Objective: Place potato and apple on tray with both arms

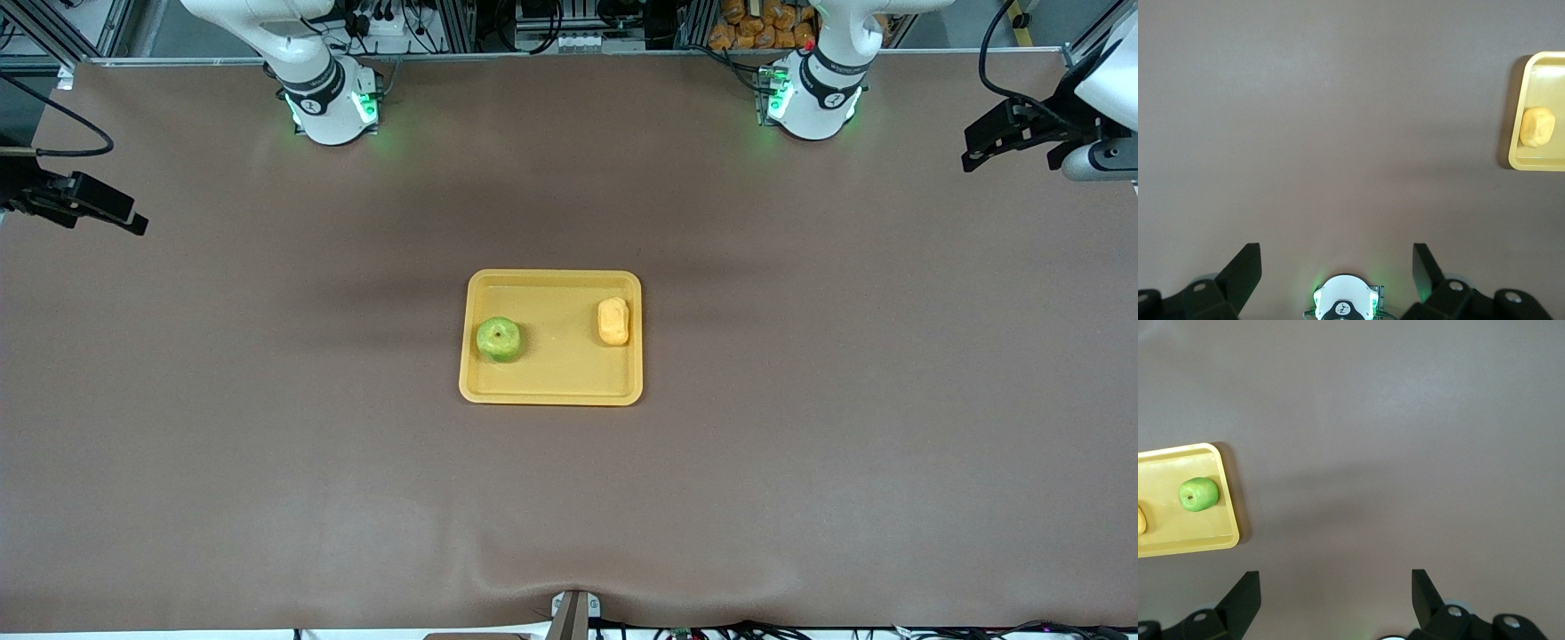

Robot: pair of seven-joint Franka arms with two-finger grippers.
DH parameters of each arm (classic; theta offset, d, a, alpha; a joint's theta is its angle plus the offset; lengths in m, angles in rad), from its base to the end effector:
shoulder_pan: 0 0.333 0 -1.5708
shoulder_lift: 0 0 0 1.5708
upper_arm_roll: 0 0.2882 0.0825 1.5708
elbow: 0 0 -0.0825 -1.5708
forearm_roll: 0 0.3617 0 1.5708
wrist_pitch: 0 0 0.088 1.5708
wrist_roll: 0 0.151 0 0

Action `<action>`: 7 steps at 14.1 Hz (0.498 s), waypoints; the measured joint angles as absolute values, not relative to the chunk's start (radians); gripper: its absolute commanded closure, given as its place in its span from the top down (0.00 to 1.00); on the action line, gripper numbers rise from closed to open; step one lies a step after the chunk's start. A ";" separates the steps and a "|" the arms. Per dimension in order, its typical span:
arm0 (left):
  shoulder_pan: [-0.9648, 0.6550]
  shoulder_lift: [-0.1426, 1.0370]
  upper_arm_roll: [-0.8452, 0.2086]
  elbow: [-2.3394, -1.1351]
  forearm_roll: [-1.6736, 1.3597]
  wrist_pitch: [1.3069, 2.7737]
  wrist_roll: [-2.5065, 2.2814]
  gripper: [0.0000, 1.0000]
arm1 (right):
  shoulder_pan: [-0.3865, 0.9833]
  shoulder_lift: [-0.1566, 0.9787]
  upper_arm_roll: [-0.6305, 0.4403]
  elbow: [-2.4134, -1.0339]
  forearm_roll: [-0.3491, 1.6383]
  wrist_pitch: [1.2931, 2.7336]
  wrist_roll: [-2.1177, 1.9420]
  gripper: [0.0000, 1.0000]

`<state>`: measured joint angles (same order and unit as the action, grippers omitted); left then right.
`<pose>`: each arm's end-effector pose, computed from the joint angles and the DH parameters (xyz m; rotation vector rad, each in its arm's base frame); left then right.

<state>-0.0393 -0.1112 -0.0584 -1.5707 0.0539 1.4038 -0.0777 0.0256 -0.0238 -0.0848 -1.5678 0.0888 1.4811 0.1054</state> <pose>0.4782 -0.0395 0.5953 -3.0760 0.0184 0.0776 0.5132 -0.0168 0.5596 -3.0411 0.2428 0.0993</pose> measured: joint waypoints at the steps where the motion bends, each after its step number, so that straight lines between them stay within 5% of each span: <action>1: -0.039 -0.111 -0.058 -1.571 0.054 1.404 -0.078 1.00 | 0.026 -0.024 -0.085 -1.568 0.089 1.481 0.106 1.00; 7: -0.040 -0.111 -0.058 -1.562 0.054 1.404 -0.078 1.00 | 0.026 -0.024 -0.085 -1.568 0.089 1.481 0.107 1.00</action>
